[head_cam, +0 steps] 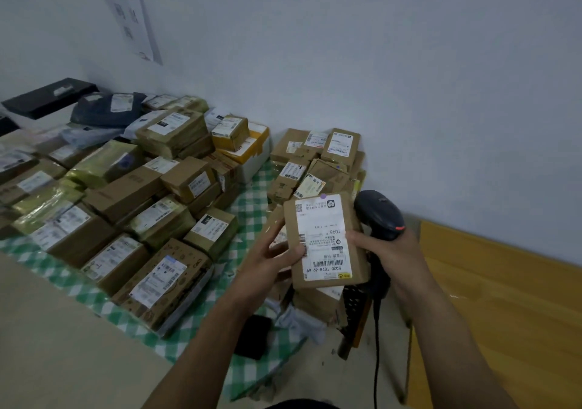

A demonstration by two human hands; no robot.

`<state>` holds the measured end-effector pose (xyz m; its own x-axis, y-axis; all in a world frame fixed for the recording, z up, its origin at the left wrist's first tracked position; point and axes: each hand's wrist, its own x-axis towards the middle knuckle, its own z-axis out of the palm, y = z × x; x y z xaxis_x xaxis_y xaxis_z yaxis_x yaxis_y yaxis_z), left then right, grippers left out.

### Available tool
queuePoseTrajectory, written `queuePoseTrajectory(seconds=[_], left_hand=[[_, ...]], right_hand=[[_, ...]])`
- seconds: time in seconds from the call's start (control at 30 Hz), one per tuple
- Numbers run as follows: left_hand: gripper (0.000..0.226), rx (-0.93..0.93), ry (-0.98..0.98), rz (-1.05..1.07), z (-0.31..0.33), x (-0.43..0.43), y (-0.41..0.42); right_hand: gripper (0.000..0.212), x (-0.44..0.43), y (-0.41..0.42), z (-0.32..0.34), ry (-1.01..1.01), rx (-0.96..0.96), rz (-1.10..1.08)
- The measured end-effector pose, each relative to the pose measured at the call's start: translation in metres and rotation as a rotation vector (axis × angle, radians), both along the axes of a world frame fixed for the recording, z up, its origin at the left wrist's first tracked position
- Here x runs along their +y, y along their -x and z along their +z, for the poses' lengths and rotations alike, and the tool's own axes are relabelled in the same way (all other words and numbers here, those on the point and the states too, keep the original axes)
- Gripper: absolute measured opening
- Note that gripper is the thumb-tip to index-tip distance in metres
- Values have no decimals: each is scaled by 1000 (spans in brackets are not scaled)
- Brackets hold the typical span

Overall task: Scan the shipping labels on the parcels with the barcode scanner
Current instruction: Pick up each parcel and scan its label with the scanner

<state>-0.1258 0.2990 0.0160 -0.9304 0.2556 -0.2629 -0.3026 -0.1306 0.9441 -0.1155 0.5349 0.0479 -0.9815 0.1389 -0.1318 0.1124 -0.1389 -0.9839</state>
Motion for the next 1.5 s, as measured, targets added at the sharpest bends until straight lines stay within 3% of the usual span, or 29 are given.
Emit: queuePoseTrajectory(seconds=[0.13, 0.27, 0.37, 0.53, 0.73, 1.33, 1.5], left_hand=[[90, 4, -31, 61, -1, -28, 2], [101, 118, -76, 357, 11, -41, 11], [105, 263, 66, 494, 20, -49, 24], [111, 332, 192, 579, 23, -63, 47], [112, 335, 263, 610, 20, -80, 60], [110, 213, 144, 658, 5, -98, 66], [107, 205, 138, 681, 5, -99, 64]], right_hand=[[57, -20, 3, 2, -89, 13, -4], [52, -40, 6, 5, -343, 58, -50], [49, -56, 3, 17, -421, 55, 114], [53, -83, 5, 20, -610, 45, 270], [50, -103, 6, 20, -578, 22, 290], [50, -108, 15, 10, -558, -2, 375], [41, -108, 15, 10, -573, 26, 398]])
